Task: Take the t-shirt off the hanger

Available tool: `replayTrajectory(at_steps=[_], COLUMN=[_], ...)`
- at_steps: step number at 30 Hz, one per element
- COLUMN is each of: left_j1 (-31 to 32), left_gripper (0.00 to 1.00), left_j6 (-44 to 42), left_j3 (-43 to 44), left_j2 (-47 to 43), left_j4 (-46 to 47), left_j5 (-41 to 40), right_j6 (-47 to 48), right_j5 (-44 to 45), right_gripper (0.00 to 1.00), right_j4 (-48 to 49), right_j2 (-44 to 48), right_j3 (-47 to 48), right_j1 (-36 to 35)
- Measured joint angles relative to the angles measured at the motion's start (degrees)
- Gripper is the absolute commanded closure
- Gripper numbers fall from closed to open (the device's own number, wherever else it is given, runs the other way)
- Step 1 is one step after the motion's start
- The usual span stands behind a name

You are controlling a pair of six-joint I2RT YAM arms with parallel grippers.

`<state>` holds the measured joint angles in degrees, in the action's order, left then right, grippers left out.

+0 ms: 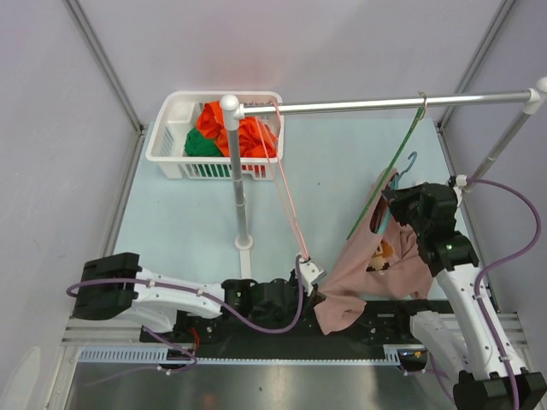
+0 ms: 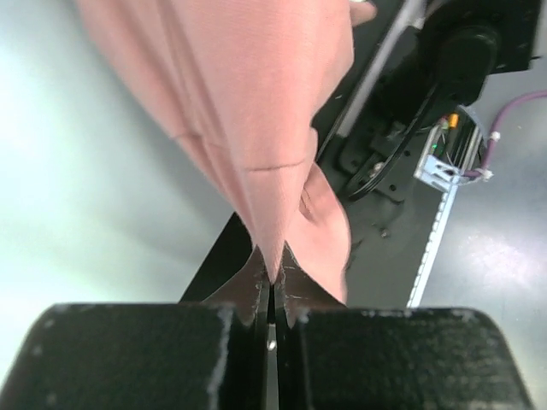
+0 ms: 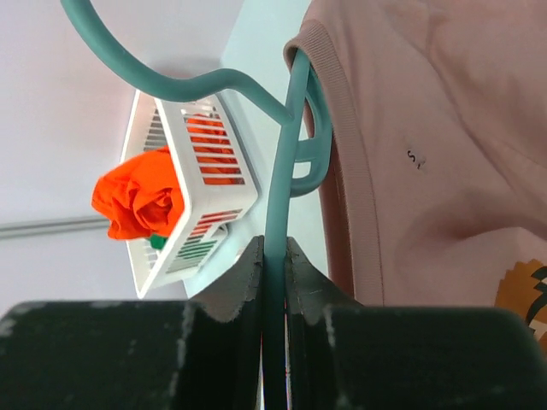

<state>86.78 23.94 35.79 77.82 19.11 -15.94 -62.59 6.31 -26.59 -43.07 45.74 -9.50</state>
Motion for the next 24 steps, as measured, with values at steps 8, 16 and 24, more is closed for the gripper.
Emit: replayTrajectory(at_steps=[8, 16, 24], left_j1=[-0.02, -0.31, -8.07], left_gripper=[1.0, 1.0, 1.0], left_j6=[6.97, 10.64, 11.93], left_j3=[-9.27, -9.09, -5.86], left_j2=[-3.37, -3.39, -3.28], left_j4=[-0.98, -5.79, -9.81], left_j5=[-3.58, -8.57, -9.01], right_j6=[-3.93, -6.49, -7.08], right_j5=[-6.25, -16.39, -24.5], right_gripper=[1.0, 1.0, 1.0], right_j4=[5.64, 5.7, -1.38], right_j2=[-7.15, -9.68, 4.24], right_j3=[0.0, 1.25, -1.51], right_j1=[7.82, 11.3, 7.45])
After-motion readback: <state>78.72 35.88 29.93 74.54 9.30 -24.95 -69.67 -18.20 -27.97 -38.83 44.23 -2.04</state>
